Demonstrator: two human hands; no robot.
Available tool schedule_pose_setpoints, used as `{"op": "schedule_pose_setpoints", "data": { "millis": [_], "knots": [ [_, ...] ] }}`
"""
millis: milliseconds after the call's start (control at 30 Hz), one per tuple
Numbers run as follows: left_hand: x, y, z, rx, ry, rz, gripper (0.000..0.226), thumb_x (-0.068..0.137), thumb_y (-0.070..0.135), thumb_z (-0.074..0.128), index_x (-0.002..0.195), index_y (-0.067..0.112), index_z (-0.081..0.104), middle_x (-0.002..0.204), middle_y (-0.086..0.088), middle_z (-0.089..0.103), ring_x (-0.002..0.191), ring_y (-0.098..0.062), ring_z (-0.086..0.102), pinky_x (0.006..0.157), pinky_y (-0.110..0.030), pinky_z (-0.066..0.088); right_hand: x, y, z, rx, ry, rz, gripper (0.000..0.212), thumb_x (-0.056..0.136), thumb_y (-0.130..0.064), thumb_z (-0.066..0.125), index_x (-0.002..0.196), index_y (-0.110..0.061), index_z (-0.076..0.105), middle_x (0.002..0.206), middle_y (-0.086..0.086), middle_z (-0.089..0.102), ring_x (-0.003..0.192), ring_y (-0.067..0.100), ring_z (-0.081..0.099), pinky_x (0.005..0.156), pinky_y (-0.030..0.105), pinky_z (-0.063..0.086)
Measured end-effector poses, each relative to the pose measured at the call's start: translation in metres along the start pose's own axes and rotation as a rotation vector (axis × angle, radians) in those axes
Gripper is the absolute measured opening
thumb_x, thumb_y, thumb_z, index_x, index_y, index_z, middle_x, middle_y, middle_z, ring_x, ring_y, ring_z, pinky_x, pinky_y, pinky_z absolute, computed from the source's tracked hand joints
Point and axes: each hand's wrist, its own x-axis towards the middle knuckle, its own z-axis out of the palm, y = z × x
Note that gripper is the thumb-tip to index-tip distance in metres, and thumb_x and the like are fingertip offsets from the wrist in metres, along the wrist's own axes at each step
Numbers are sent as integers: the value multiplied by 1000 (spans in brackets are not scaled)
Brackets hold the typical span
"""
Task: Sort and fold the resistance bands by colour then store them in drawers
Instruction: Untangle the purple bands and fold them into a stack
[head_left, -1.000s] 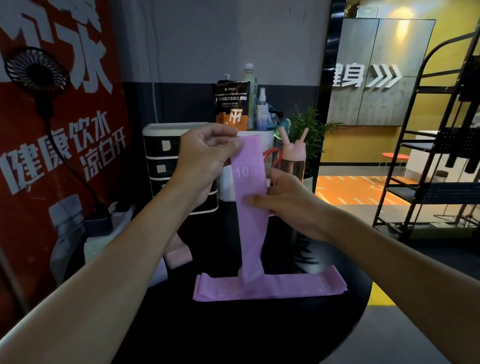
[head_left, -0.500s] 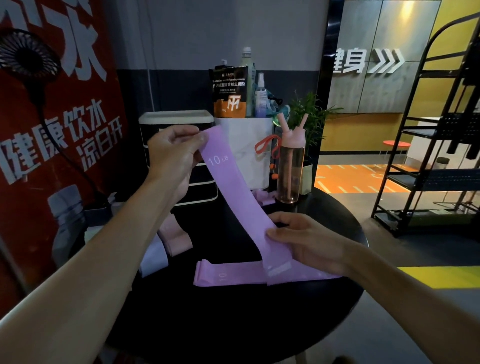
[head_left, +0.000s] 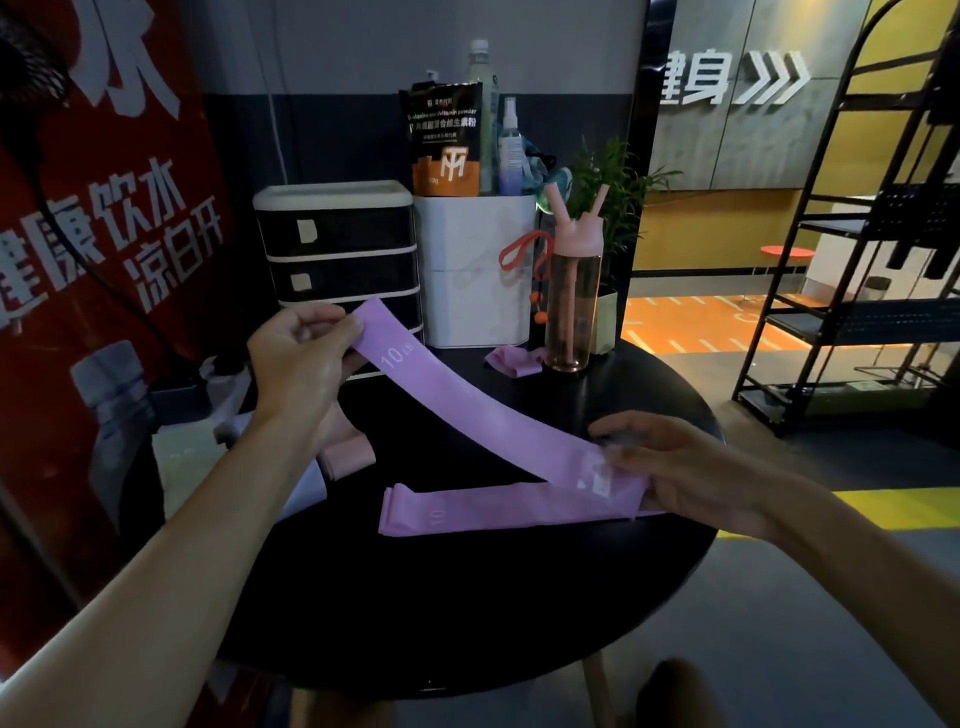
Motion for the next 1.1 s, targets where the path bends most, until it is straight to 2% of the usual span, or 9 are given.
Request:
{"op": "schedule_pose_setpoints", "data": {
  "millis": [167,300,400,500,567,733,867,1000,1100],
  "knots": [
    [-18,-26,-10,53,25,-38,11,89,-3,68,91,7,64,88,-5,61,76,-11,66,72,-26,60,-3,6,-9,26,173,-36,25,83,-6,65,108,-5,62,82,16,57,65,20,57,61,33,51],
    [-32,-41,-15,99,34,-38,12,90,-2,67,88,9,64,82,0,62,75,-10,66,63,-22,57,-9,8,-17,-57,274,-68,13,91,5,58,101,-2,61,77,14,57,65,21,55,63,32,48],
    [-38,-48,-19,132,0,-56,11,90,0,65,89,10,64,87,-4,65,71,-11,69,56,-27,57,-6,11,-20,-378,364,-113,8,92,0,61,95,-7,65,76,11,64,65,18,59,60,29,49],
    [-38,-53,-22,183,-27,-62,14,86,4,67,85,18,67,97,-8,70,90,-32,72,72,-50,61,1,14,-8,-679,374,-128,10,88,-7,69,88,-17,66,80,1,71,69,11,65,63,22,48],
    [-41,-54,-23,205,-26,-65,16,86,3,68,84,19,68,100,-9,70,96,-37,70,79,-59,59,8,17,5,-768,339,-125,12,87,-12,72,86,-21,64,81,-3,70,72,9,66,61,19,46],
    [-46,-57,-24,229,-32,-42,17,87,0,67,84,17,68,97,-10,69,100,-35,68,79,-59,59,29,31,21,-1010,372,-90,18,88,-33,70,99,-27,58,87,-8,65,80,10,65,76,35,56],
    [-47,-58,-27,241,-45,-22,16,86,2,69,86,17,69,98,-10,70,100,-34,68,83,-58,58,39,33,28,-1165,410,-66,22,88,-41,66,99,-28,52,92,-7,64,87,15,62,88,37,48],
    [-46,-59,-30,240,-57,-7,15,86,4,70,86,19,69,97,-8,70,99,-33,68,85,-57,58,46,34,32,-1188,403,-37,25,88,-27,68,108,-24,53,98,-4,61,82,11,57,65,26,40],
    [-47,-58,-32,224,-63,-7,15,88,3,69,87,18,68,96,-7,69,98,-33,68,83,-56,59,49,35,31,-947,452,-62,26,86,-13,70,106,-23,56,86,-5,63,71,5,58,56,16,39]
  ]
}}
